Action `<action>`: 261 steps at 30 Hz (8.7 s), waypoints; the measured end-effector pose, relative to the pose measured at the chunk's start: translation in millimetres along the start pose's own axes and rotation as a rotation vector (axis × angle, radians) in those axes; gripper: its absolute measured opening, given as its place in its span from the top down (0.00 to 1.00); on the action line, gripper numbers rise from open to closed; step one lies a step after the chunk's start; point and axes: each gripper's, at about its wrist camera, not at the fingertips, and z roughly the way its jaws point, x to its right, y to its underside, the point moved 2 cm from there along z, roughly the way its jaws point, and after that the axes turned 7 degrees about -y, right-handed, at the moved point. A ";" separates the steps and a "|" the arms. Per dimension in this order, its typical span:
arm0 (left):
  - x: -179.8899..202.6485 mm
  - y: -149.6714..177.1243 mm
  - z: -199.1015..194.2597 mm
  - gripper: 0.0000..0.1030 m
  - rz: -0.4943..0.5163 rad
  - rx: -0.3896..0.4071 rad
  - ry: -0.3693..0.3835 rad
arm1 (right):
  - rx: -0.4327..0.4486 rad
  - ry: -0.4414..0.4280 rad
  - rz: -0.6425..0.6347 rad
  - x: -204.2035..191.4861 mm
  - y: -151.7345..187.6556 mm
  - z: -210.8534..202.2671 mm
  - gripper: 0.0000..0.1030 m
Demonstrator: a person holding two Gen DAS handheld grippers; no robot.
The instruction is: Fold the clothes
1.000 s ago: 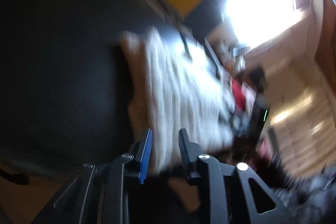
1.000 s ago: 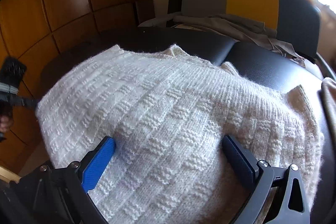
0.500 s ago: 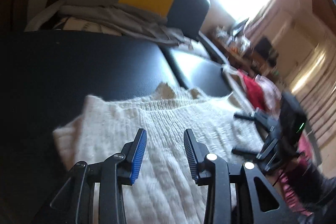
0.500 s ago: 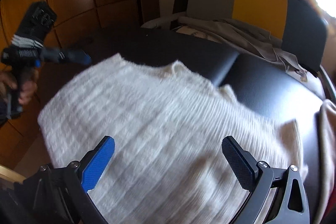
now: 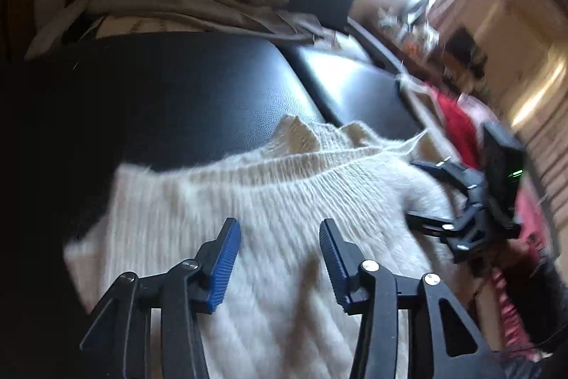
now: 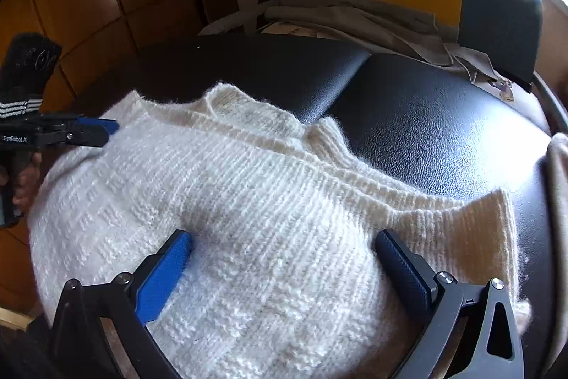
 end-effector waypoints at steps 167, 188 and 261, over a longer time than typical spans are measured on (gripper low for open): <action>-194.5 67.6 -47.1 0.25 -0.350 0.000 0.153 | 0.003 -0.103 -0.218 -12.4 86.1 -49.1 0.00; -127.5 -0.5 -137.4 0.84 -0.309 0.042 0.056 | -0.200 -0.134 -0.425 -39.7 72.8 -61.8 0.00; 34.8 66.2 -74.1 0.65 -0.337 0.169 0.131 | 0.045 -0.343 -0.125 -97.7 123.0 -171.2 0.00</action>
